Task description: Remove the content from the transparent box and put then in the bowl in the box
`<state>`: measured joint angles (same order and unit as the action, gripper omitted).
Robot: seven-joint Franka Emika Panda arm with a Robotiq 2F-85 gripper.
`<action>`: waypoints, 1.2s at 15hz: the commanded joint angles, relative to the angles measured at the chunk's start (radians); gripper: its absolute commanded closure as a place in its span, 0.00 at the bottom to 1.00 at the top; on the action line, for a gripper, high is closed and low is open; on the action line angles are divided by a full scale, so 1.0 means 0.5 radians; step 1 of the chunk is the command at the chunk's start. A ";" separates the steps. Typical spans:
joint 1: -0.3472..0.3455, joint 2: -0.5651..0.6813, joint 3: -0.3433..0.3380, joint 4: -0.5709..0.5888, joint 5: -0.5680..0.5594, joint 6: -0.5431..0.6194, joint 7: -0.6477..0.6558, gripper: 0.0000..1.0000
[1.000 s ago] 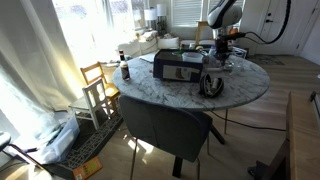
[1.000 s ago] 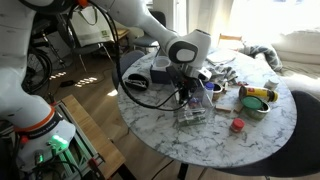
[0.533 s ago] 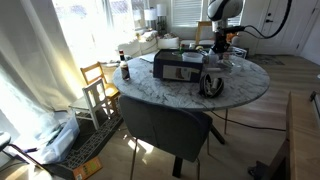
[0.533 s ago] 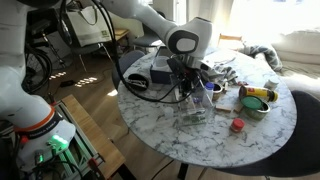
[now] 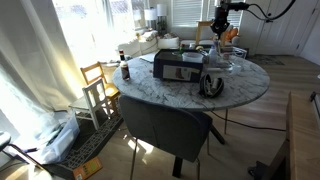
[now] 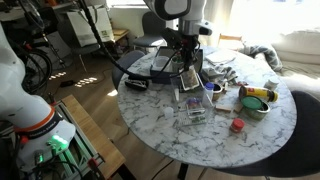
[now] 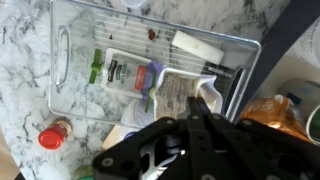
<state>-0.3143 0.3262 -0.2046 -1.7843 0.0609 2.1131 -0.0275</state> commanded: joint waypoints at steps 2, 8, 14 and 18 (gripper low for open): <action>0.060 -0.471 0.026 -0.376 0.053 0.131 -0.148 1.00; 0.191 -0.836 0.077 -0.592 0.293 0.108 -0.338 1.00; 0.339 -0.844 0.097 -0.645 0.572 0.072 -0.494 1.00; 0.386 -0.744 0.109 -0.640 0.699 0.051 -0.558 1.00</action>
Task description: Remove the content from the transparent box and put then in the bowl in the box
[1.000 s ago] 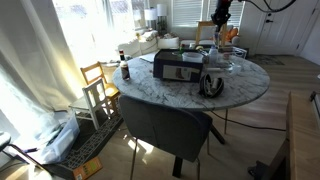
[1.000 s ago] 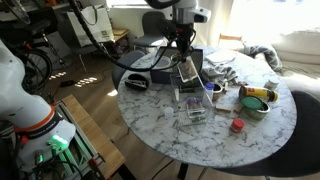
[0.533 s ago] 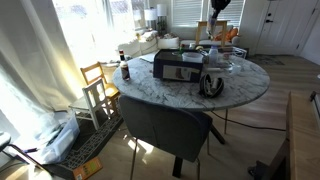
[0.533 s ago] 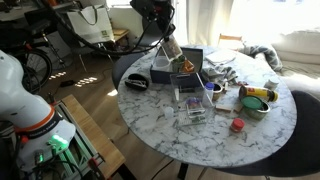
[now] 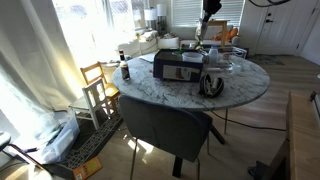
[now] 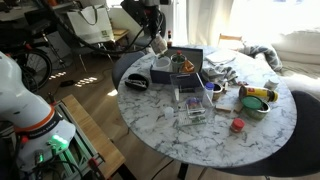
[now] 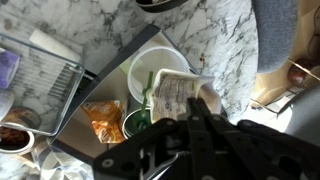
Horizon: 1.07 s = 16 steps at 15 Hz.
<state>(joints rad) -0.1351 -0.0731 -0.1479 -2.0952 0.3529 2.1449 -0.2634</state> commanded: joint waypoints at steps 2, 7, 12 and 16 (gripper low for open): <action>0.035 0.119 0.006 -0.011 0.145 -0.006 -0.087 1.00; 0.017 0.298 0.026 0.036 0.177 0.044 -0.057 1.00; 0.003 0.451 0.051 0.084 0.164 0.164 -0.031 1.00; -0.015 0.579 0.061 0.140 0.127 0.244 0.003 1.00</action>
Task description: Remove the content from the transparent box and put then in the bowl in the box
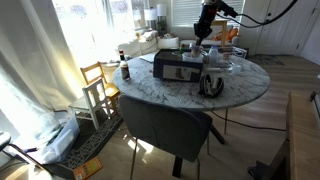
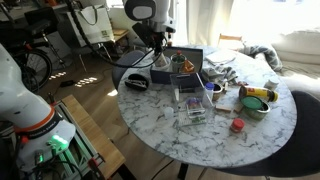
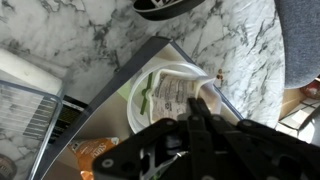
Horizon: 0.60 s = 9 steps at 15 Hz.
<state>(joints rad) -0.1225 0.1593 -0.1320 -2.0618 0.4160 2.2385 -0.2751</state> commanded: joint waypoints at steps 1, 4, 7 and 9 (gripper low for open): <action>-0.046 0.144 0.031 0.084 0.001 0.093 0.033 1.00; -0.070 0.226 0.040 0.124 -0.012 0.110 0.032 1.00; -0.089 0.271 0.050 0.150 -0.036 0.099 0.026 1.00; -0.104 0.265 0.057 0.158 -0.038 0.066 0.010 0.88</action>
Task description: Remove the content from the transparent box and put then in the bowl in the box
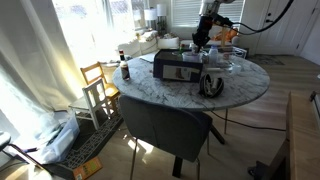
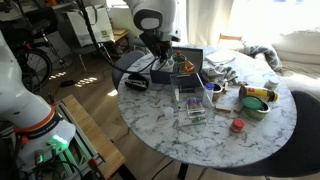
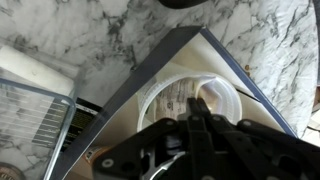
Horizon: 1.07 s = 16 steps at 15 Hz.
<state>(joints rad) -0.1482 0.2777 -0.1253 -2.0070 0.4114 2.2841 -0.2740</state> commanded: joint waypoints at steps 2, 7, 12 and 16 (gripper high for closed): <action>-0.065 -0.025 0.045 0.031 -0.032 -0.038 -0.003 0.68; -0.086 -0.225 -0.014 -0.048 -0.133 -0.088 0.088 0.29; -0.123 -0.358 -0.140 -0.121 -0.486 -0.056 0.290 0.00; -0.168 -0.298 -0.235 -0.111 -0.747 0.004 0.498 0.00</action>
<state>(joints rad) -0.2203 0.1210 -0.2177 -2.0377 0.1312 2.2596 -0.1098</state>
